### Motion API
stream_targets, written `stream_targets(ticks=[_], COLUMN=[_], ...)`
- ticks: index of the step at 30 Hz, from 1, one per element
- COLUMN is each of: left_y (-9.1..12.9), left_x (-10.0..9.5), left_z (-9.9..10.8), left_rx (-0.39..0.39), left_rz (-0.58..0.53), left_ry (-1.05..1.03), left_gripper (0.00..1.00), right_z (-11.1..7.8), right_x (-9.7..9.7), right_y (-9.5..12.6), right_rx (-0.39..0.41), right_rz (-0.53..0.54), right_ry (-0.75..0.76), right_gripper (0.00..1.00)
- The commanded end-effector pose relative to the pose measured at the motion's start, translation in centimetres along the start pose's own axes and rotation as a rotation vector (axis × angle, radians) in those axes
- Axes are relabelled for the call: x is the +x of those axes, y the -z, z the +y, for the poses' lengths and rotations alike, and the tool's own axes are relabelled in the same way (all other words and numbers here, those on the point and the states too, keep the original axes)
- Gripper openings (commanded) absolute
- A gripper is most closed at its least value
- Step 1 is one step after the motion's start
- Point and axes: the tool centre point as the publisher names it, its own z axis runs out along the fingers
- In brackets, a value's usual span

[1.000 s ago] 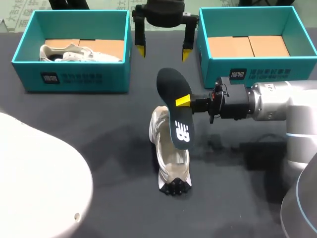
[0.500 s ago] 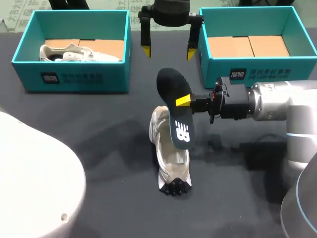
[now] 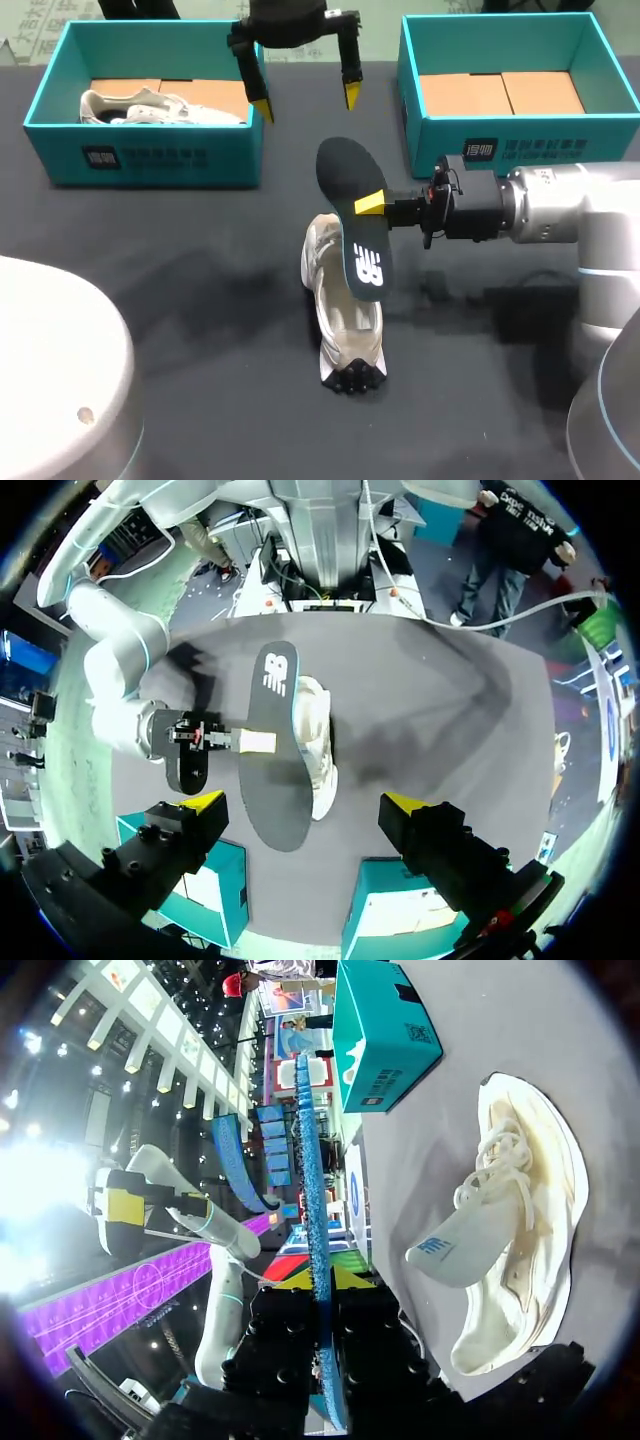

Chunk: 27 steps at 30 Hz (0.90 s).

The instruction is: Take the shoe out of the shoebox, open the shoe tongue, remove and reinsert the insole, then place the shoe into the shoebox

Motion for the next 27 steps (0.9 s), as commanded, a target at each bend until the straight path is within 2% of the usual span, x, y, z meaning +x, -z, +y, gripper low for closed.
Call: stream_targets(ticks=[1,3,15,17,20,27], left_y=[-0.5,-1.2,-1.2,-2.0,-3.3,-5.4], left_x=[1.6,1.7,1.7,1.6,2.8,4.5], left_z=[-1.2,-1.4,-1.4,-1.3,-1.4,-2.4], left_rx=[-0.023,-0.05,-0.05,-0.022,0.007,0.005], left_rz=[-0.341,-0.269,-0.269,-0.334,-0.433,-0.587], left_ry=[-0.004,-0.049,-0.049,-0.067,-0.071,-0.025], left_gripper=[1.0,1.0,1.0,1.0,1.0,1.0], right_z=[-0.1,-0.1,-0.1,-0.1,-0.1,-0.1], right_x=[-0.1,-0.1,-0.1,-0.1,-0.1,-0.1], right_y=[-0.1,-0.1,-0.1,-0.1,-0.1,-0.1], right_rx=[-0.001,-0.001,-0.001,-0.001,-0.001,-0.001], right_rz=[-0.001,-0.001,-0.001,-0.001,-0.001,-0.001], right_ry=[0.0,0.0,0.0,0.0,0.0,0.0], right_gripper=[0.0,0.0,0.0,0.0,0.0,0.0])
